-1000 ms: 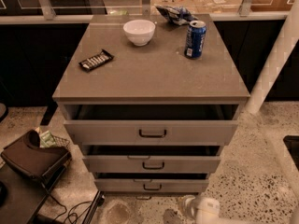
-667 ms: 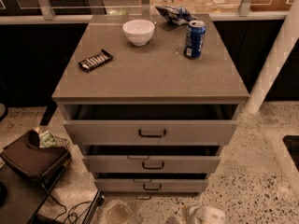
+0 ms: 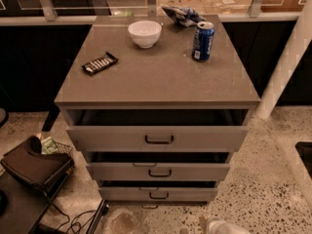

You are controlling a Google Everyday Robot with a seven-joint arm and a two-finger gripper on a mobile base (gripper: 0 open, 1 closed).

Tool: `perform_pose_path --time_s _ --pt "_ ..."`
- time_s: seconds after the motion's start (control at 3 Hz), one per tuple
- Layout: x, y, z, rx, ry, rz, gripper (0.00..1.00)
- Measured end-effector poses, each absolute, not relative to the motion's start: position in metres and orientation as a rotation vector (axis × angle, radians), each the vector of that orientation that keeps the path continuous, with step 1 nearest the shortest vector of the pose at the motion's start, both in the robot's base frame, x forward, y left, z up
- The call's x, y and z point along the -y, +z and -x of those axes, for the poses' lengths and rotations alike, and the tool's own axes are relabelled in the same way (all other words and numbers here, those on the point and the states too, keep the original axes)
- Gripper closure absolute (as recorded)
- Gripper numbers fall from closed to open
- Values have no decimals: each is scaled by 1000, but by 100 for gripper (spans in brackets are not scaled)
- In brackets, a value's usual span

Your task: Close bottom drawer

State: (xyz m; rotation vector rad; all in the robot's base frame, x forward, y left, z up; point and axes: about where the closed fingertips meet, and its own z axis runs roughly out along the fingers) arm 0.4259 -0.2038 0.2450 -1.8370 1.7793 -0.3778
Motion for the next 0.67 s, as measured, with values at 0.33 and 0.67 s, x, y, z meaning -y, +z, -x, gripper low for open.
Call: perform_pose_path --time_s 0.33,0.67 --pt "219 289 -430 -1743 -475 1804 100" --pt "223 333 -433 -1729 -565 1795 100"
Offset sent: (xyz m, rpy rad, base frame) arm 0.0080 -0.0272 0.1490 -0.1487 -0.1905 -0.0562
